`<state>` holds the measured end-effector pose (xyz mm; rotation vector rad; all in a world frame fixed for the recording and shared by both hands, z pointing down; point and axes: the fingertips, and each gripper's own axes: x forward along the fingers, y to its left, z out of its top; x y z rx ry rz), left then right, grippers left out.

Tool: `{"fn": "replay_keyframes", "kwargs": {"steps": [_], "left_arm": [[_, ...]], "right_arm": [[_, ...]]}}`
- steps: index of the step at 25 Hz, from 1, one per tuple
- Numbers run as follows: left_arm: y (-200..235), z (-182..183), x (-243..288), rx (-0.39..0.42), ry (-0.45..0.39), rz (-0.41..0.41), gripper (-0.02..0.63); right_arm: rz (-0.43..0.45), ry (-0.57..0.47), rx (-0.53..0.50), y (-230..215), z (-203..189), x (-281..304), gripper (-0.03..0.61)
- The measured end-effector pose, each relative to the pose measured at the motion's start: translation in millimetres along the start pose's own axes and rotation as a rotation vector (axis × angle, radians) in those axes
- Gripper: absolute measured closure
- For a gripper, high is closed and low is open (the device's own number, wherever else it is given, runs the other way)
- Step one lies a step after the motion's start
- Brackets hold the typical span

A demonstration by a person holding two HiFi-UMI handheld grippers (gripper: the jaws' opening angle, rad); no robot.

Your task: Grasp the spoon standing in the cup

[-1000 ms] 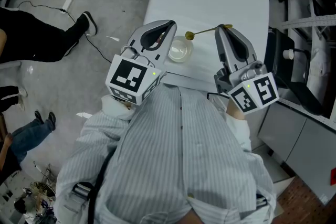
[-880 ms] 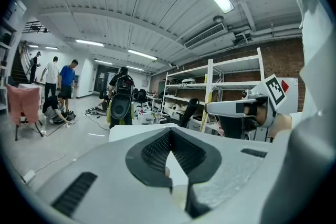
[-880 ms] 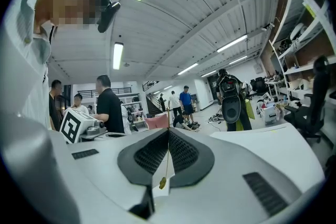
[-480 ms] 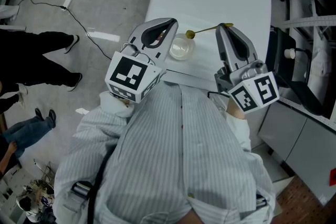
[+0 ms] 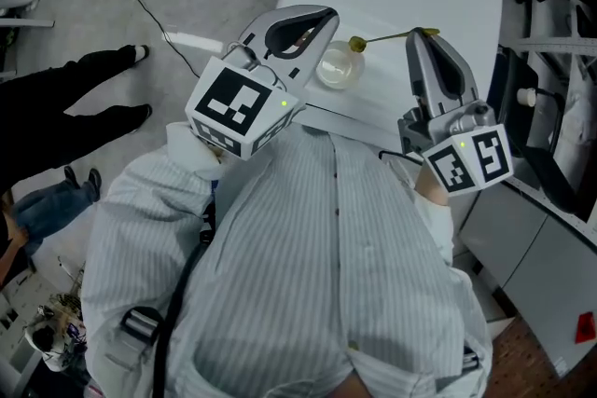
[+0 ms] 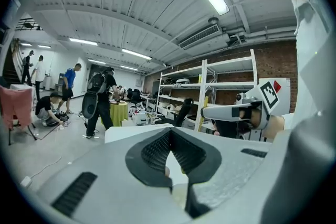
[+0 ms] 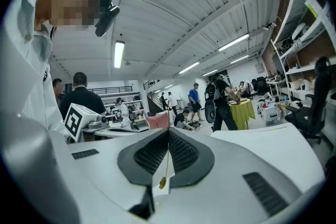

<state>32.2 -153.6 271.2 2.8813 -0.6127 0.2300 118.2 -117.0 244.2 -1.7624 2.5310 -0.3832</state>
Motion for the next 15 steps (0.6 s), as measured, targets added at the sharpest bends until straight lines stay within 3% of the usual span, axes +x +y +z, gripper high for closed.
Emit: {"fn": "replay_keyframes", "kwargs": {"steps": [15], "left_arm": [[-7.0,-5.3,6.8,0.027,0.054,-0.072,0.607]], "right_arm": [[-0.011,0.01,0.006,-2.0,-1.9,-0.1,0.566]]}}
